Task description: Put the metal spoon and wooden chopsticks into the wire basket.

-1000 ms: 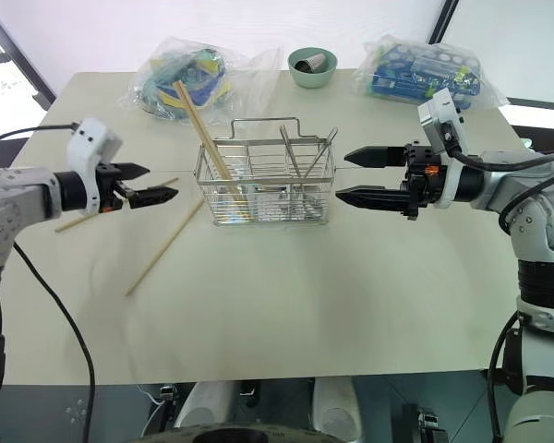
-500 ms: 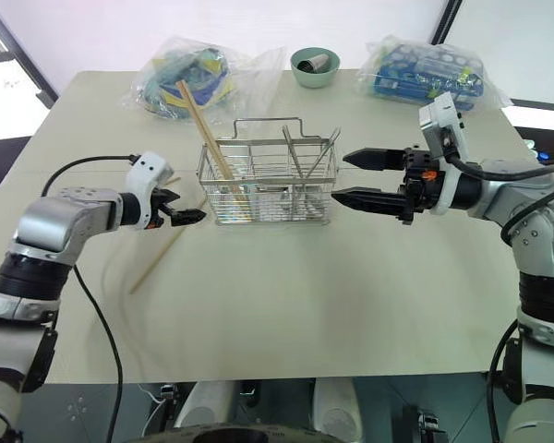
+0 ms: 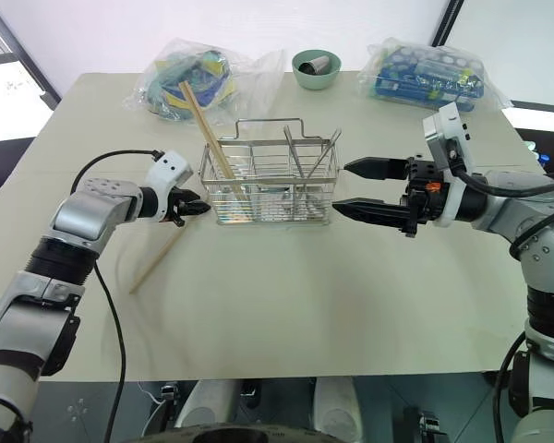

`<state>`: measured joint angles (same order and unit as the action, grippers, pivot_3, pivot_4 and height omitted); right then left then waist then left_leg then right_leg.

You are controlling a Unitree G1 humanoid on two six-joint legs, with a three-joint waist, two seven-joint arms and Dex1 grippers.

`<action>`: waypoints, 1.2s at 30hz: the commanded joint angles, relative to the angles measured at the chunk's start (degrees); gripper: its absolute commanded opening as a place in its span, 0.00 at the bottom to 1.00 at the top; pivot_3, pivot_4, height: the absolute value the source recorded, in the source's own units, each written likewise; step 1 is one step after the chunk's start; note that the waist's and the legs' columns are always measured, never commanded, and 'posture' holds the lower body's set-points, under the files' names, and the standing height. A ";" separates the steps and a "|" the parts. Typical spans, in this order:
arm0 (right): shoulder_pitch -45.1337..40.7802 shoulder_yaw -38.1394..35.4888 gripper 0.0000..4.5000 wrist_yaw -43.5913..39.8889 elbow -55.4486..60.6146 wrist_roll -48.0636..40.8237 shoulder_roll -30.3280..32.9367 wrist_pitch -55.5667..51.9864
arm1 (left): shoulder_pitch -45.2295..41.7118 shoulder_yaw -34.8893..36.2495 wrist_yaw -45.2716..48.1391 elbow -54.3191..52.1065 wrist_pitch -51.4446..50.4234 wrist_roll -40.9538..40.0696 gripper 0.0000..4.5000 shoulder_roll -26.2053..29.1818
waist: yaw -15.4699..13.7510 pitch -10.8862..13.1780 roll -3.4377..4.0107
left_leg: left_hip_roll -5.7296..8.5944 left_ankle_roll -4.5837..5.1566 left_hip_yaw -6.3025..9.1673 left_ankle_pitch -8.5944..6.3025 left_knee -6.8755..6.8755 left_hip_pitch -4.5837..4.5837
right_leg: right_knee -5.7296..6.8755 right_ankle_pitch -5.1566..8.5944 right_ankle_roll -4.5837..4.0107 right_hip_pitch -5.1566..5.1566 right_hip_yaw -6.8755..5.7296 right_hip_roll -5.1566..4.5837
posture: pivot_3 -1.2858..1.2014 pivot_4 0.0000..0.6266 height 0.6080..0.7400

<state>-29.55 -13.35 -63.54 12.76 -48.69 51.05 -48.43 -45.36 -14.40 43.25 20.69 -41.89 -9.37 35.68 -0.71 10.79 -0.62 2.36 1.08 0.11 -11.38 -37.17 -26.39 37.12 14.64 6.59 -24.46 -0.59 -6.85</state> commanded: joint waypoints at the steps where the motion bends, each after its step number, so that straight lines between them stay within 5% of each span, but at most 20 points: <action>1: -0.24 -2.08 0.99 0.14 1.37 -1.21 1.11 0.27 | 0.22 1.84 -3.07 3.25 0.07 2.82 0.03 0.14 | 0.01 0.00 0.00 | 0.00 0.00 0.00 0.00 0.00 0.00 | 0.00 0.00 0.00 0.00 0.00 0.00 | 0.52 0.24 0.68; 7: -1.00 -1.62 0.99 0.28 0.64 -1.02 0.79 0.34 | -3.70 13.90 -17.50 8.37 5.14 1.48 0.03 -2.45 | 0.18 0.01 -0.02 | -0.01 0.01 0.02 0.01 0.00 0.00 | 0.05 -0.09 0.17 -0.04 0.00 0.04 | 0.52 0.24 0.68; 14: -0.97 -1.04 0.99 0.38 -0.15 -0.58 0.30 0.59 | -11.12 36.51 -26.52 0.56 4.83 -14.07 0.03 -7.35 | -0.34 0.13 -0.22 | 0.03 0.02 0.05 0.00 -0.09 -0.25 | 0.01 -0.28 0.50 -0.17 -0.09 0.02 | 0.52 0.24 0.68; 22: -1.64 -0.11 0.99 0.96 -1.44 -0.15 -1.02 1.02 | -21.83 49.58 -32.95 -6.11 0.07 -31.41 0.03 -11.25 | 0.03 0.14 -0.24 | 0.06 0.00 0.05 0.01 -0.14 -0.15 | 0.03 -0.34 0.61 -0.08 -0.15 0.08 | 0.52 0.24 0.68; 31: -1.09 -1.24 0.99 1.82 -1.33 -0.70 -1.20 0.85 | -26.14 47.24 -35.64 -13.05 -3.47 -40.06 0.03 -14.32 | -0.07 0.15 -0.26 | 0.09 0.00 0.04 0.02 -0.18 -0.09 | 0.08 -0.35 0.63 0.00 -0.16 0.27 | 0.52 0.24 0.68; 36: -0.55 -2.30 0.99 2.81 -1.03 -1.47 -1.28 0.45 | -24.12 41.11 -35.97 -18.07 -0.29 -37.32 0.03 -18.47 | -0.16 0.16 -0.28 | 0.10 0.01 0.04 0.02 -0.23 -0.11 | 0.06 -0.36 0.64 0.03 -0.16 0.27 | 0.52 0.24 0.68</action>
<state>-29.67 -13.06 -61.08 10.78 -48.66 49.58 -48.33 -69.36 29.75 7.14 6.17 -44.35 -47.75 17.66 -0.87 10.95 -0.90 2.46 1.09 0.14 -11.36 -37.40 -26.50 37.19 14.28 7.23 -24.43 -0.75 -6.57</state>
